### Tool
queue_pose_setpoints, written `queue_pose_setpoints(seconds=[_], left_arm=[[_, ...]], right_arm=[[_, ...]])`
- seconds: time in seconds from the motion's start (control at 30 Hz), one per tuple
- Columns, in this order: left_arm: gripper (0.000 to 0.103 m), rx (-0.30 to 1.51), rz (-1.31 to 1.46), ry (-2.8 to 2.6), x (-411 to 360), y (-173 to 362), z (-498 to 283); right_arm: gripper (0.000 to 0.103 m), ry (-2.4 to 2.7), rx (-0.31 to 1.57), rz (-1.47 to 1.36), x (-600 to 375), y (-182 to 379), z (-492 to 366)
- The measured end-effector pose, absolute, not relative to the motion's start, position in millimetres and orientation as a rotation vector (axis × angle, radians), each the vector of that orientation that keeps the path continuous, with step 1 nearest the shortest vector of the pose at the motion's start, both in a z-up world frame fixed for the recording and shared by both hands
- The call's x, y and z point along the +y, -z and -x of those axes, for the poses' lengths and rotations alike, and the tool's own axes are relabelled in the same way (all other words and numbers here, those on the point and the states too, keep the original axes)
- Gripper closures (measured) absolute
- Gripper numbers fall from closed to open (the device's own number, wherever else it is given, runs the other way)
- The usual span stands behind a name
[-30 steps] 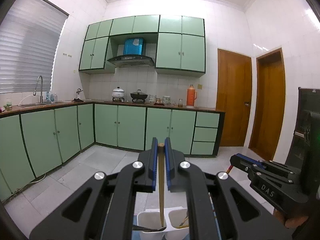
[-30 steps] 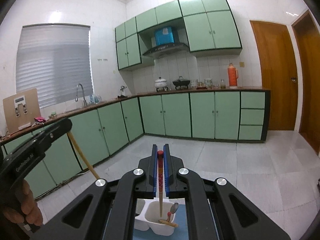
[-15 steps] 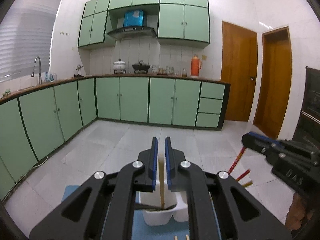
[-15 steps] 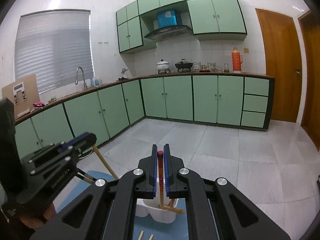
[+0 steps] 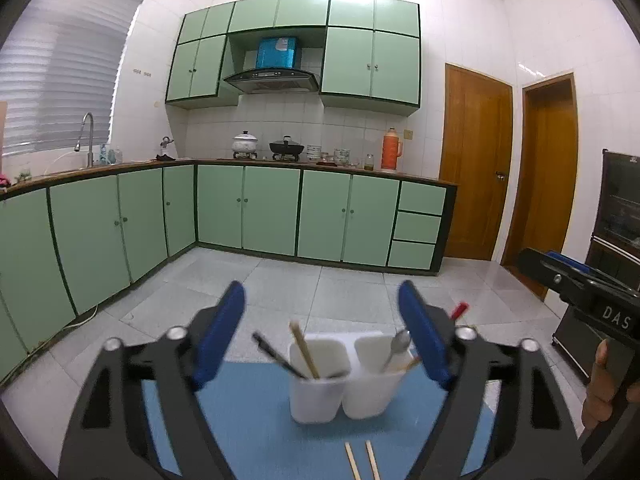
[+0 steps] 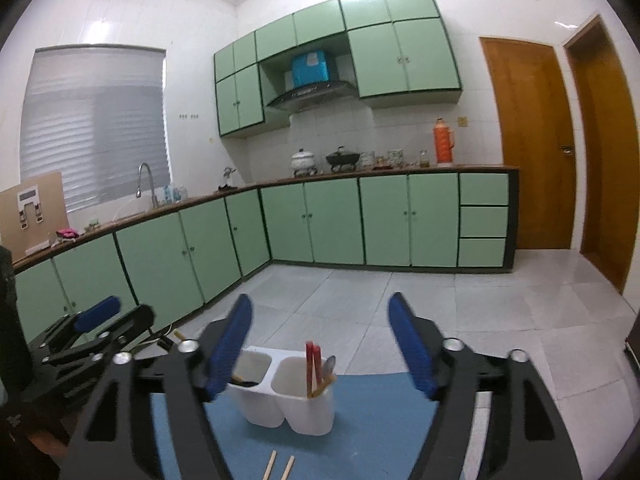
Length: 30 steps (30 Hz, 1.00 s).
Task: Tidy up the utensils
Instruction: 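Grasp a red-patterned chopstick with the right tool while the left tool returns to the mat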
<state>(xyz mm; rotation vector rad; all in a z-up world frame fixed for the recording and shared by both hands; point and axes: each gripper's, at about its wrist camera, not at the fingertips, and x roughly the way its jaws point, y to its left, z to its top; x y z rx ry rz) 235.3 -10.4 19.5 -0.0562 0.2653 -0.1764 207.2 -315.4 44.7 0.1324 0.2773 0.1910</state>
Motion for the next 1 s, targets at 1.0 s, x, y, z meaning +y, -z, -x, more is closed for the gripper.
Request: queue_pose_setpoints(seconds=[1.0], left_arm=[[0.012, 0.649, -0.010, 0.121, 25, 132, -111]], right_arm=[[0.012, -0.145, 0.614, -0.114, -275, 122, -72]])
